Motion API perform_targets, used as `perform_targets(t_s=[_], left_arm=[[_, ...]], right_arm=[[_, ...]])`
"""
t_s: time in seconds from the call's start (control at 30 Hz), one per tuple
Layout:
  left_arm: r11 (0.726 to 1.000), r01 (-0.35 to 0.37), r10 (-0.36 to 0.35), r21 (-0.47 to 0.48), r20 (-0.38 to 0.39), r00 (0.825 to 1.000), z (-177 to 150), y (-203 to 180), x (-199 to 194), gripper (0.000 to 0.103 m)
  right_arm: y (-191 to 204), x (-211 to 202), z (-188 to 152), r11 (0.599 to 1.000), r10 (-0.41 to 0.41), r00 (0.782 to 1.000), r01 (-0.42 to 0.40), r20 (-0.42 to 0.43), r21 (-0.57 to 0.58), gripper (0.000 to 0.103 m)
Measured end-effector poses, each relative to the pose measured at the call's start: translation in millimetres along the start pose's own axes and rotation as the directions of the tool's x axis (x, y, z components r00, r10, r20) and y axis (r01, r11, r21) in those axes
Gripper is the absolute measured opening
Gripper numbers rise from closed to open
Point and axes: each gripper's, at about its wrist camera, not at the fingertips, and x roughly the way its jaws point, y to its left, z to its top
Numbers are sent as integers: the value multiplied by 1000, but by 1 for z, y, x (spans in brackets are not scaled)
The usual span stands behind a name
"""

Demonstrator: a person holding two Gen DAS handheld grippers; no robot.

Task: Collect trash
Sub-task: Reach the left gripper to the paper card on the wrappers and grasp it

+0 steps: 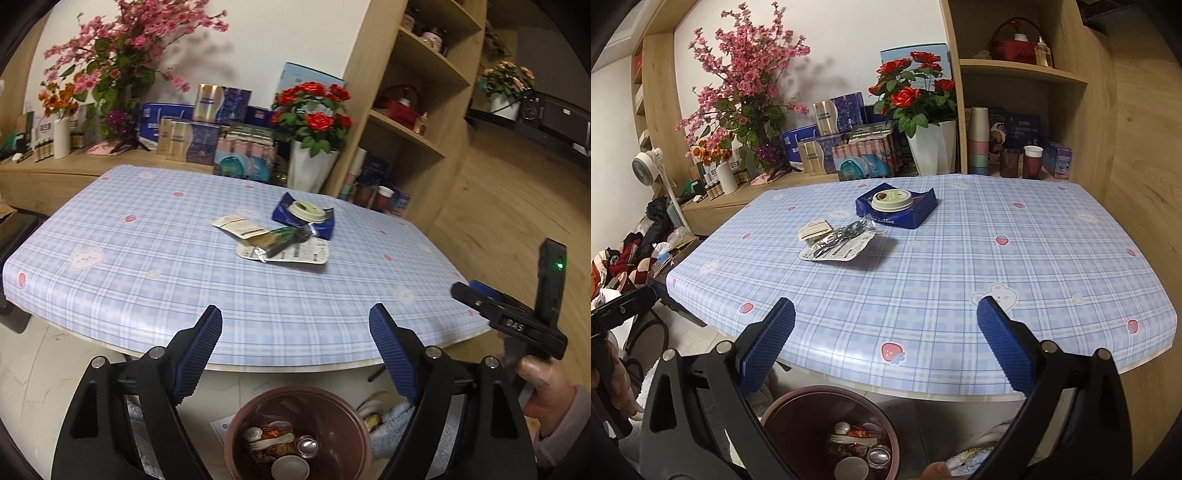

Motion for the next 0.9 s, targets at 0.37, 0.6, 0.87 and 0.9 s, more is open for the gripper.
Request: perform_targets(t_s=[0.37,0.6,0.87,0.9], left_arm=[[999,-51,51,14,-17,999,19,10,26,81],[997,-62,64,43,-47,997,33,11,59,81],[992,-10,-7,-129,-135,991,56,41,122,81],[989,1,-22,-149,-143,989,60,45,132,77]], right_arm=[[-25,18,13,998,-28,1000,28,-13,56,97],[-35,42,17,997,-37,999,40,-37,60,97],[-40,88,21,999,-24,995,29,-101,42,97],[-40,92,21,999,-24,994,28,-106,38,97]])
